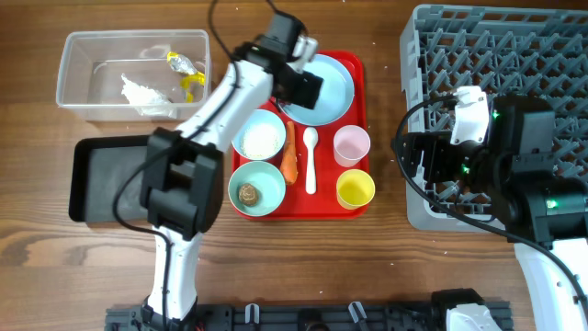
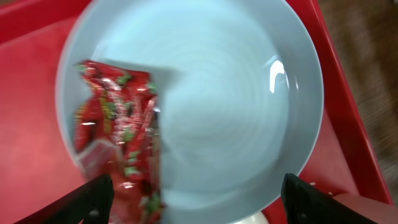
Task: Sort waste into correct bins and load items into the dishwasher rack
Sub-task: 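Carry the red wrapper to the clear bin and release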
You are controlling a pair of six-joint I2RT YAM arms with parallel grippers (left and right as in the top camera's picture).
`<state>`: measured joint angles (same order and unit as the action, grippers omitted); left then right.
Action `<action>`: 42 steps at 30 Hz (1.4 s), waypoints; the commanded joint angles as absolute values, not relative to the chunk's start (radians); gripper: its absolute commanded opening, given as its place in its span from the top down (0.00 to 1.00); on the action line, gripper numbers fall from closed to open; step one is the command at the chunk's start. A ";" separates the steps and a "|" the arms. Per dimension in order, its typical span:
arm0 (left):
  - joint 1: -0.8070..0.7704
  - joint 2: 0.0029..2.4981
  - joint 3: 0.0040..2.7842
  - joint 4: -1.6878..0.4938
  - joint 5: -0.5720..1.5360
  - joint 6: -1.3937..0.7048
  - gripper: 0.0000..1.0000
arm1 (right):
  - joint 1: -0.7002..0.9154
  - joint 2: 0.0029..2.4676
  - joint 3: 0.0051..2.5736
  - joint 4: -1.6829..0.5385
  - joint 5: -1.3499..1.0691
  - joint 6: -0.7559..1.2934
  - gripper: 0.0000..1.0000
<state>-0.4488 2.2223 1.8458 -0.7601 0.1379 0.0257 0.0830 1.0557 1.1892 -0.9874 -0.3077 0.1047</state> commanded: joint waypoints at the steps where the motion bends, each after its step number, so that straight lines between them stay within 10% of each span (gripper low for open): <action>1: -0.475 2.258 1.850 -0.752 0.021 0.048 0.18 | 0.087 1.059 1.204 -0.988 -0.323 0.113 0.00; 10: -0.474 2.353 1.850 -0.698 -0.069 0.044 0.30 | 0.087 1.061 1.204 -0.987 -0.319 0.108 0.00; 20: -0.474 2.363 1.850 -0.674 -0.069 0.036 0.96 | 0.087 1.085 1.204 -0.994 -0.313 0.107 0.00; 29: -0.438 2.108 1.903 -0.723 -0.081 -0.009 0.96 | 0.087 1.085 1.204 -0.993 -0.313 0.107 0.00; 40: 0.013 2.068 1.871 -0.750 -0.107 -0.009 0.96 | 0.087 1.085 1.204 -1.004 -0.313 0.108 0.00; 42: 0.069 2.115 1.871 -0.762 -0.040 -0.009 0.70 | 0.087 1.085 1.204 -1.003 -0.313 0.107 0.00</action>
<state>0.0082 2.0453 1.8885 -0.7486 -0.1150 -0.0029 0.0830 1.0782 1.1892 -1.0031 -0.3073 0.1047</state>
